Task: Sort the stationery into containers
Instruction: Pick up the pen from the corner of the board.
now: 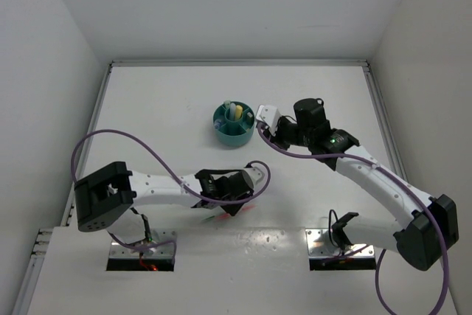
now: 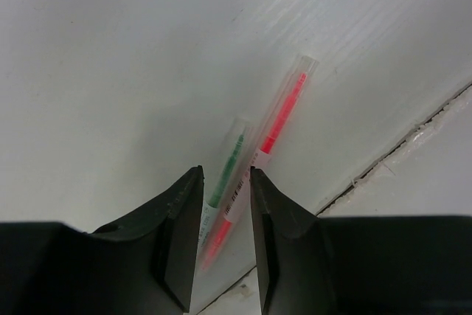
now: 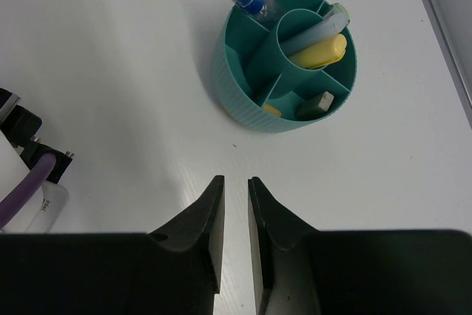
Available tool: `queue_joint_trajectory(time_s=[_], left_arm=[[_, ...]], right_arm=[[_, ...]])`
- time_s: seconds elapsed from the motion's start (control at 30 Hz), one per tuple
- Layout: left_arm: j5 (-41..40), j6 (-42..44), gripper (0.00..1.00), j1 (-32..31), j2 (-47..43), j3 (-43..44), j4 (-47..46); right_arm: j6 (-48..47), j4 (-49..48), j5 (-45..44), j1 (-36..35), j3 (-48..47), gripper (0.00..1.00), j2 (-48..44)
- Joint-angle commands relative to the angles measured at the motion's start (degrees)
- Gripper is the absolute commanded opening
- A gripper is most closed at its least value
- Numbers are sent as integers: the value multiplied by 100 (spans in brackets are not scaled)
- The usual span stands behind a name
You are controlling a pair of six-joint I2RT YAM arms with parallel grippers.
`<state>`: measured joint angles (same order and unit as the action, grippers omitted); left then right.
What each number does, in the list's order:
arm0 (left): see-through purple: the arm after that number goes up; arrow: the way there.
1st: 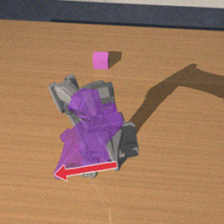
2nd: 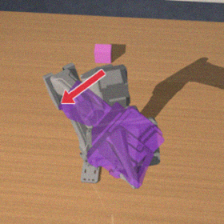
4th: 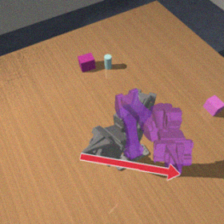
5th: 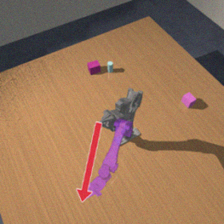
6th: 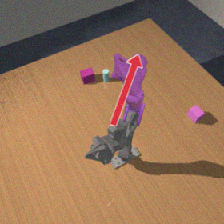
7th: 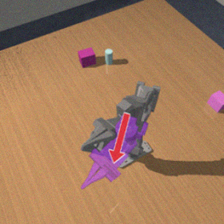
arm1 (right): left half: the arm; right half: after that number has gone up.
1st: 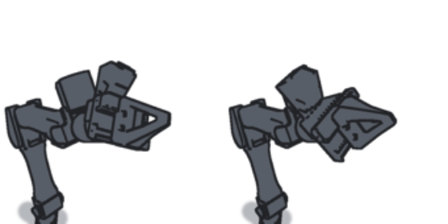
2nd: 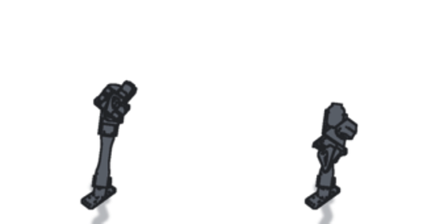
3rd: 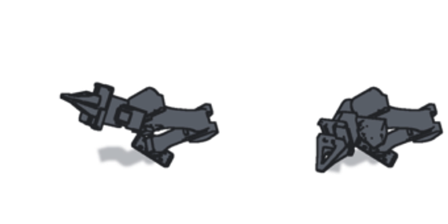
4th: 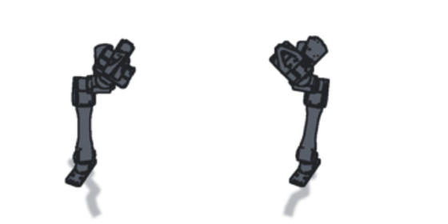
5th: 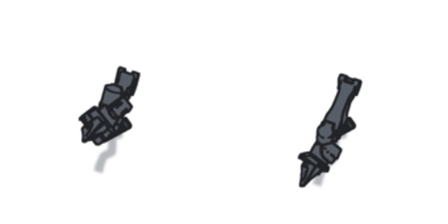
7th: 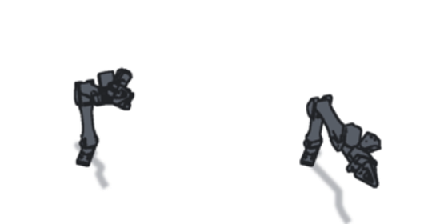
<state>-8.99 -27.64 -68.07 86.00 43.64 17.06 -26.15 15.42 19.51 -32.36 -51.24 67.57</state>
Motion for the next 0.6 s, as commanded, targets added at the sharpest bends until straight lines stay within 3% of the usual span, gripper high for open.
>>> queue_joint_trajectory(time_s=[0.0, 0.57], left_arm=[[-59, 39, 37, 110, 40, -22, -194], [56, 92, 35, 216, 216, -75, -247]], right_arm=[[22, -241, 44, 19, -79, 19, -51], [22, -241, 44, 72, -26, 19, -156]])
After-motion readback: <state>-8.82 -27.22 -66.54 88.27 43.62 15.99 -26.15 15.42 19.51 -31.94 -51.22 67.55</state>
